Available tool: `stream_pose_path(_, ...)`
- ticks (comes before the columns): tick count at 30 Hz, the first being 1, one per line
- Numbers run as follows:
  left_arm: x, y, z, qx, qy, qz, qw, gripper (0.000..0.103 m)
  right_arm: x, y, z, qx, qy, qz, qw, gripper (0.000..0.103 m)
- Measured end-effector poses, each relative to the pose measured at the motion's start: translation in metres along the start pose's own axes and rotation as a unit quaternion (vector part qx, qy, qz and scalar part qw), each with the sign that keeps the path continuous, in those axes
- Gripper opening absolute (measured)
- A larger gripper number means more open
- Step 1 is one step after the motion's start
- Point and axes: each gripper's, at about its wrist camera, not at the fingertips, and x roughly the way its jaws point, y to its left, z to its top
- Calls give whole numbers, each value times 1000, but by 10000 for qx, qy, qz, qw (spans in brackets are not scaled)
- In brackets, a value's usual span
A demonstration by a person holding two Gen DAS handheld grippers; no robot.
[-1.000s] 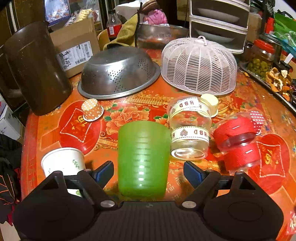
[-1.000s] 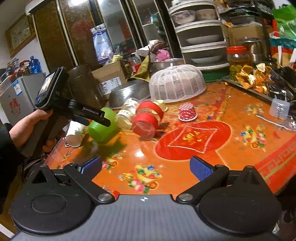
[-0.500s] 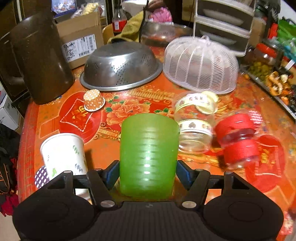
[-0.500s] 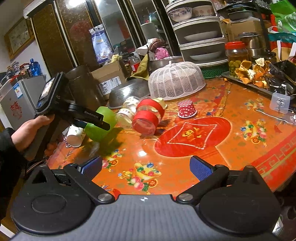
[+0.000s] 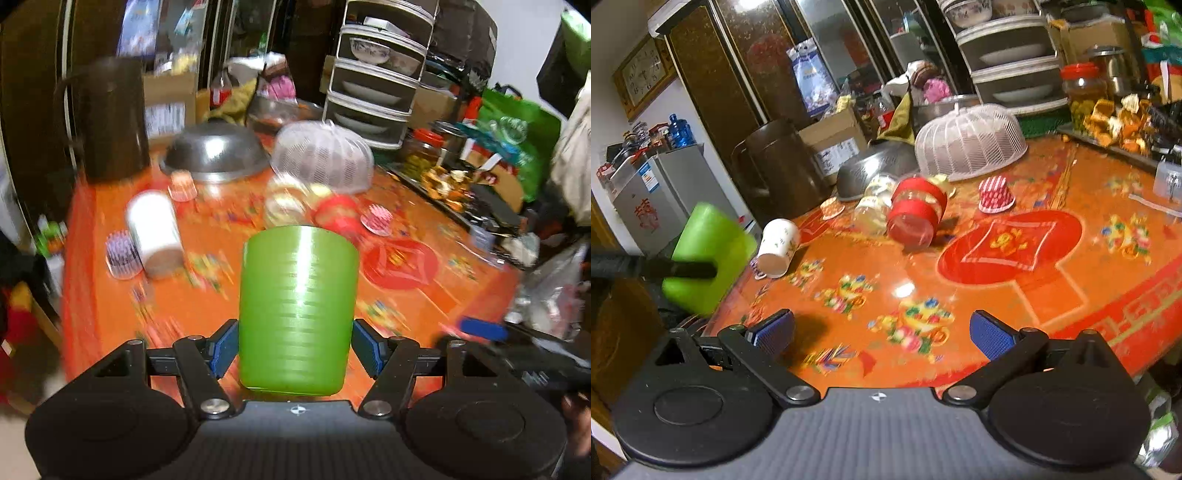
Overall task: Flip cup upright
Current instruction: 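Lift the green cup with the left gripper toward the right gripper, then grasp the green cup with the right gripper while the left gripper releases it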
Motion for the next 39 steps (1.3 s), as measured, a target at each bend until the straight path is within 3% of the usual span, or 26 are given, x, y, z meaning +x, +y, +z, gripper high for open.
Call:
stream_pose_path(6,23,3,-42,-808,281,-504,9951,69,6,1,-1,302,440,217,9983,102)
stream_pose_path(11,40,-7,-56,-892,404,-561,9936,69,10,11,3,593,699,544,9943,102)
stream_pose_path(16,48,-13,-65,-857,418,-538,9940,68,35,19,3,1197,1377,1002,9781,102)
stream_pose_path(20,49,-15,-66,-846,341,-536,9944,69,54,28,2,1423,1703,911,9708,97)
stream_pose_path(27,49,-16,-69,-827,264,-577,9945,69,71,39,9,1406,1869,646,9701,85)
stream_pose_path(39,47,-13,-72,-868,215,-607,9941,69,80,48,12,1122,2025,260,9725,78)
